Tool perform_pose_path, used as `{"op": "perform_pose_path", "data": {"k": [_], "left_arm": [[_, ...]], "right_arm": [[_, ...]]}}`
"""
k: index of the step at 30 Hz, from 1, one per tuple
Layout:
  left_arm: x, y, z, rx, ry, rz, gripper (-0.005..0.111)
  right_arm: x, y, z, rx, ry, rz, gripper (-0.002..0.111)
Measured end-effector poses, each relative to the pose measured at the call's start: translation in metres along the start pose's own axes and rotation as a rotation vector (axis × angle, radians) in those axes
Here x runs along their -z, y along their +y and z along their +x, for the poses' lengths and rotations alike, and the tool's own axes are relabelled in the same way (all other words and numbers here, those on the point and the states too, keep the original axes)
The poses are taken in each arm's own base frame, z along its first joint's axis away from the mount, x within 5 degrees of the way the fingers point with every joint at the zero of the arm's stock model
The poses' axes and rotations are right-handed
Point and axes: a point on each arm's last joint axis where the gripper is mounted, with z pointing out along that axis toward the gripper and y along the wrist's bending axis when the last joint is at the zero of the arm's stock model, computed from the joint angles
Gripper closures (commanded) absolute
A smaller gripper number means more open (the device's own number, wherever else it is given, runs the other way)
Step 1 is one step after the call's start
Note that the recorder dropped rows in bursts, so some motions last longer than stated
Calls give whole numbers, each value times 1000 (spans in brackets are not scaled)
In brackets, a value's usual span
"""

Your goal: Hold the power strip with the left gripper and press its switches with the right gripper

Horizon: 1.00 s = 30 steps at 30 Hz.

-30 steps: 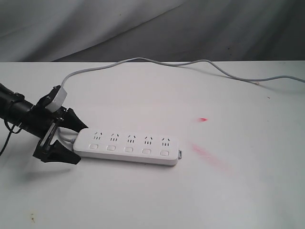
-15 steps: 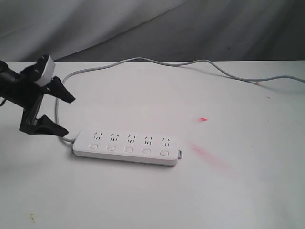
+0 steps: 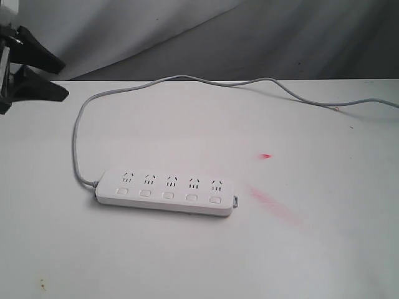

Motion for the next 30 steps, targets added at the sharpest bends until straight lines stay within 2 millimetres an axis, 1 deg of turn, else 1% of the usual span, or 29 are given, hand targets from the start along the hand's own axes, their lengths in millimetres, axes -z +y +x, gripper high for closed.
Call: {"op": "perform_pose_path", "data": {"k": [1, 4, 9, 13, 16, 20, 23, 30], "left_arm": [[7, -4, -6, 14, -7, -4, 88], [26, -18, -22, 46, -28, 7, 107], [55, -35, -43, 114, -55, -42, 106], [74, -49, -58, 248, -92, -81, 106], [85, -57, -69, 303, -152, -95, 106], [95, -66, -78, 307, -195, -109, 106], [99, -69, -82, 307, -214, -111, 106], [100, -70, -84, 316, -233, -111, 106]], "right_arm": [[0, 0, 0, 0, 0, 0, 108], [0, 0, 0, 0, 0, 0, 108], [0, 0, 0, 0, 0, 0, 108], [0, 0, 0, 0, 0, 0, 108], [0, 0, 0, 0, 0, 0, 108], [0, 0, 0, 0, 0, 0, 108], [0, 0, 0, 0, 0, 0, 108], [0, 0, 0, 0, 0, 0, 108]]}}
